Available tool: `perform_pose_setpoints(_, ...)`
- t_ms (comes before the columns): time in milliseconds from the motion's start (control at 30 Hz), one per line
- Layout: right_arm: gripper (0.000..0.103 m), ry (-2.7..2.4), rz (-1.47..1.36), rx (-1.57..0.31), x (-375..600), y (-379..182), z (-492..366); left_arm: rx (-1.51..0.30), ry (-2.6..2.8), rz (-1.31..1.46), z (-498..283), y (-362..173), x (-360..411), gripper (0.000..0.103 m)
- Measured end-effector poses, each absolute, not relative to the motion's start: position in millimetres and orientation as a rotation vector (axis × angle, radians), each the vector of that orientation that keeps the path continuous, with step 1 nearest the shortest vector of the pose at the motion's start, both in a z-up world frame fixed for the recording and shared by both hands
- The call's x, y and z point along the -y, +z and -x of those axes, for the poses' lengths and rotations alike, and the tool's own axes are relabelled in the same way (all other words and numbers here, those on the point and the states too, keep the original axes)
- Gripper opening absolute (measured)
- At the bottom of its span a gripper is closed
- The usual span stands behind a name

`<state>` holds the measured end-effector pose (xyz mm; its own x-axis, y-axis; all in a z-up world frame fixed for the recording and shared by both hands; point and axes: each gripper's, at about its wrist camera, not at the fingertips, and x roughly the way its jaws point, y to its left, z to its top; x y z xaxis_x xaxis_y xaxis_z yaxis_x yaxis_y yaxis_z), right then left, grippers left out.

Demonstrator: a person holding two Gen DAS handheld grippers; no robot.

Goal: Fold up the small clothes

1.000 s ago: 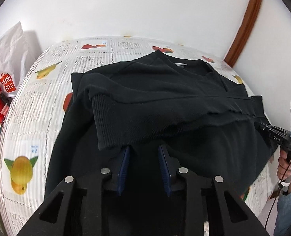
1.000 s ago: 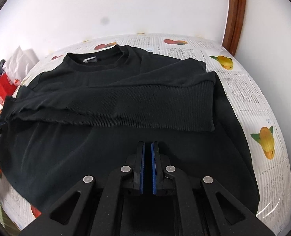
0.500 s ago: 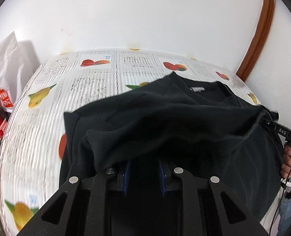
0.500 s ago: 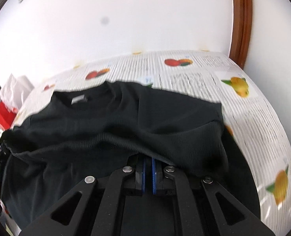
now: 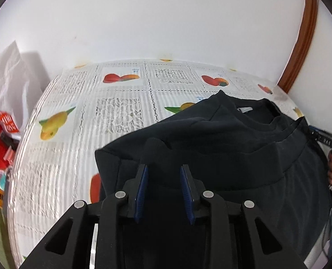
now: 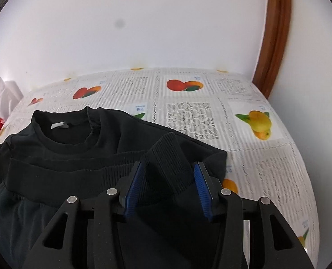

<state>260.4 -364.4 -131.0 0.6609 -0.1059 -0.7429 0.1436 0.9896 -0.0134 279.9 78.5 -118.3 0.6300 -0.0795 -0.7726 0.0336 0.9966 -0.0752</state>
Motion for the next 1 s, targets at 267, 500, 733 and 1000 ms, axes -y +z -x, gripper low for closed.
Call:
perform_pose_setpoints(267, 0.022, -0.137, -0.021, -0.882, 364, -141, -271, -0.94, -0.022, -0.077, -298, -134, -66, 0.033)
perform_pose_setpoints(500, 0.018, -0.123, -0.017, -0.88, 365, -141, -267, -0.94, 0.03, -0.043, -293, -135, -77, 0.035)
perform_pose_setpoints(733, 0.011, -0.132, 0.01, -0.882, 359, -143, -267, -0.954, 0.025, -0.005, -293, -135, -74, 0.012)
perform_pose_setpoints(1000, 0.008, -0.05, -0.118, -0.667, 385, -106, -240, -0.76, 0.021, 0.171, -273, -103, -105, 0.009)
